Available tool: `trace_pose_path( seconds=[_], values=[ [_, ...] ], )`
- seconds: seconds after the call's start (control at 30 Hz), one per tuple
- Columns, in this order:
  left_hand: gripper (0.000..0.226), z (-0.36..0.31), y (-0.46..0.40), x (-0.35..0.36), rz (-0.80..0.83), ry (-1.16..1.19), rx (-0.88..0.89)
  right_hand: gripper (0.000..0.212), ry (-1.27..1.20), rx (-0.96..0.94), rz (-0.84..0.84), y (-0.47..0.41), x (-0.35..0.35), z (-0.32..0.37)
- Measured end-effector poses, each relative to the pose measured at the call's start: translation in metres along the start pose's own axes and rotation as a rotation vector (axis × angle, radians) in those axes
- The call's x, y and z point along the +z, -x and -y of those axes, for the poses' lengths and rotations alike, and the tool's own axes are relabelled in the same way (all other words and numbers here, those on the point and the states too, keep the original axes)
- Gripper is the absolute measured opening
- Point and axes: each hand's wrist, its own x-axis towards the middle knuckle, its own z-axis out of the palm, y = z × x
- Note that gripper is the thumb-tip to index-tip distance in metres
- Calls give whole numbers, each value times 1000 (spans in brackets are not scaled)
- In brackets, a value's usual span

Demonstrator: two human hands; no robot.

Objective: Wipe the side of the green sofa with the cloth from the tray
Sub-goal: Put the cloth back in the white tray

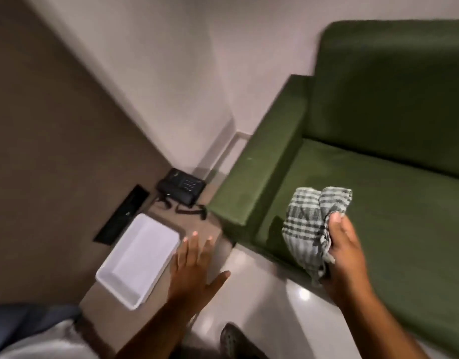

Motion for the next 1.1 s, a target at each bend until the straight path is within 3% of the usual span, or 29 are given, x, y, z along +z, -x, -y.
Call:
trace_pose_path(
  seconds=[0.23, 0.5, 0.6, 0.7, 0.8, 0.87, 0.97, 1.03, 1.1],
  values=[
    [115, 191, 23, 33, -83, 198, -524, 32, 204, 296, 257, -10, 186, -151],
    [113, 291, -2, 122, -102, 374, -764, 31, 542, 414, 420, -44, 286, -333],
    [116, 313, -19, 162, -132, 408, -822, 24, 718, 249, 600, -62, 301, -404],
    [109, 327, -30, 193, -146, 415, -810, 31, 1092, -152, 907, -86, 295, -476],
    [101, 335, -33, 214, -195, 389, -781, 55, 1660, -543, 1532, -109, 271, -538],
    [99, 337, -34, 221, -208, 373, -785, 55, 1947, -614, 1849, -123, 259, -560],
    [102, 336, -33, 221, -203, 353, -786, 45, 1801, -518, 1849, -132, 260, -562],
    [104, 336, -32, 221, -201, 355, -797, 45, 1686, -676, 1751, -133, 265, -564],
    [105, 335, -32, 221, -210, 354, -797, 47, 1735, -791, 1700, -136, 271, -573]
  ],
)
